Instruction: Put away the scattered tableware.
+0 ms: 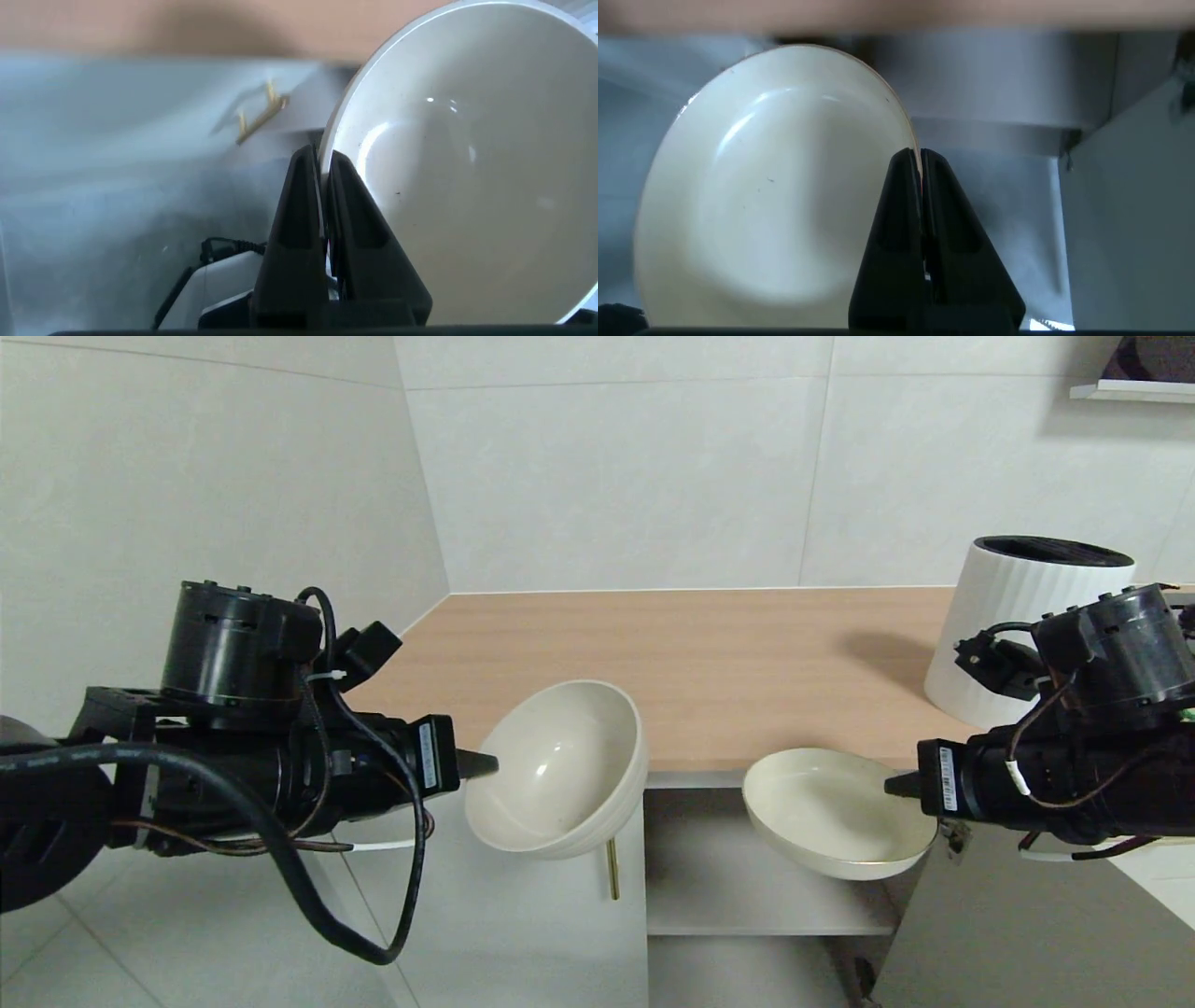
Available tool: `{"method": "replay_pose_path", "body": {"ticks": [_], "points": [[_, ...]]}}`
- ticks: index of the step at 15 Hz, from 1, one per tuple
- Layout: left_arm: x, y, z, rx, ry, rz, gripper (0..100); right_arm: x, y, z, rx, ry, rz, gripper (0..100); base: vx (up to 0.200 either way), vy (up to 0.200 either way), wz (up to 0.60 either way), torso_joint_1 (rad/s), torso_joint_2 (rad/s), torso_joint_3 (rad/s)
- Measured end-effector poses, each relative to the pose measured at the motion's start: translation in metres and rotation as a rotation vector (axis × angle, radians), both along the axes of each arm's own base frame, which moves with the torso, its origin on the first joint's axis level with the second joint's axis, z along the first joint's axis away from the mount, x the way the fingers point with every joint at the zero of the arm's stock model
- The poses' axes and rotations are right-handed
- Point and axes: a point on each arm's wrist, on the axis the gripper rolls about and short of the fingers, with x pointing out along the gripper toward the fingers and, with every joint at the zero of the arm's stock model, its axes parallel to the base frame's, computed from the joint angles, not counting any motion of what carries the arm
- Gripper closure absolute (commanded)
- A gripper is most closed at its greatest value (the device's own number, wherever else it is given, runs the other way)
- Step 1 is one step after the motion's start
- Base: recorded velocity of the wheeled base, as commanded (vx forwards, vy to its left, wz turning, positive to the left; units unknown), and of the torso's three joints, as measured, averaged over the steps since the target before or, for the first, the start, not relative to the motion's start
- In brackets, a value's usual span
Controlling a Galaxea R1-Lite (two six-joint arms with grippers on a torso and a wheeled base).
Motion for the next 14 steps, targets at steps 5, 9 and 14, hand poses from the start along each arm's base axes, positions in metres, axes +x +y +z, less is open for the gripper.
{"method": "replay_pose_path", "body": {"ticks": [5, 9, 14], "points": [[0.001, -0.001, -0.001, 0.002, 0.002, -0.003, 100, 0.002, 0.0, -0.002, 0.003, -0.015, -0.005, 100, 0.0, 0.0, 0.0, 0.0, 0.0, 0.0], [0.002, -0.001, -0.003, 0.005, 0.01, -0.004, 100, 0.004, 0.001, -0.006, -0.001, -0.007, -0.008, 100, 0.0, 0.0, 0.0, 0.0, 0.0, 0.0], [0.004, -0.002, -0.005, 0.007, 0.016, -0.002, 100, 0.012, 0.002, -0.012, -0.004, -0.002, -0.019, 100, 0.0, 0.0, 0.0, 0.0, 0.0, 0.0]]}}
